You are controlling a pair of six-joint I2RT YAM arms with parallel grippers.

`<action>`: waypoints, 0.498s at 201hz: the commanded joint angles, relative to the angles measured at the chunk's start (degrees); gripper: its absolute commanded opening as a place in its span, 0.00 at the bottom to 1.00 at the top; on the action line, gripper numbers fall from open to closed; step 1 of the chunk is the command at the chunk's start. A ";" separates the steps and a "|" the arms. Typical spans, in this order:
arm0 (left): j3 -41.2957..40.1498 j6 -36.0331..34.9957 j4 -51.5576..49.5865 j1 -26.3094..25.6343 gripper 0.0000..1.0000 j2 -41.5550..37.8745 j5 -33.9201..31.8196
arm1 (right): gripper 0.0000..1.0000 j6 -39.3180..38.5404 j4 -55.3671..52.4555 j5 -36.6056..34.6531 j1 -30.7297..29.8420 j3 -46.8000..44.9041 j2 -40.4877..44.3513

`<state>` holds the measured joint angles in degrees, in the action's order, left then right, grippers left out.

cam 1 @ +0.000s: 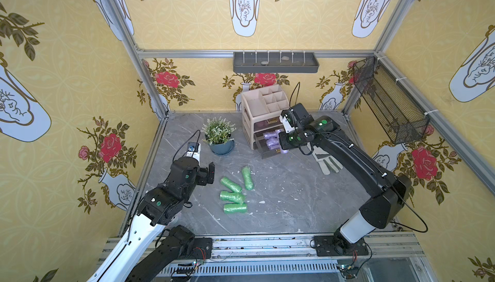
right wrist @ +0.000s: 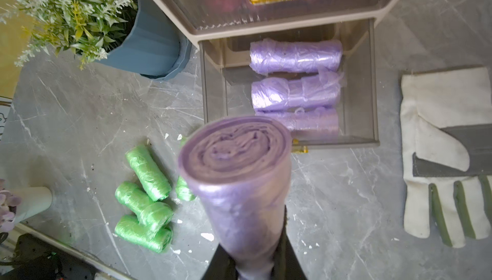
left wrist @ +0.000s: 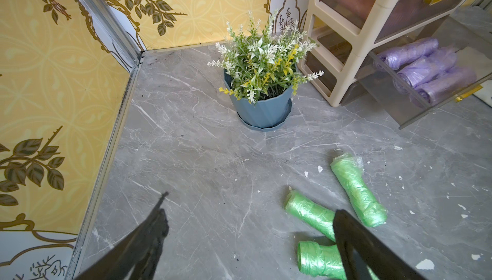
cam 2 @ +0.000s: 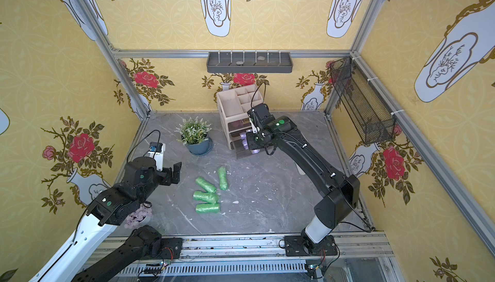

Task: Sort the rolls of trash bags by color and place them into the drawer
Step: Place the roll of trash bags in the drawer.

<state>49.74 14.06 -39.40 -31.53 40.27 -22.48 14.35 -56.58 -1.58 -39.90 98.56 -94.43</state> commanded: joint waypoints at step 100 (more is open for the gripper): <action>-0.08 0.22 0.90 1.12 0.98 -0.72 1.89 | 0.19 -4.27 7.92 -1.23 -1.54 6.57 -13.13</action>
<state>49.74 14.06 -39.40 -30.63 39.62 -21.23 10.22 -51.92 -2.39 -41.30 105.14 -106.78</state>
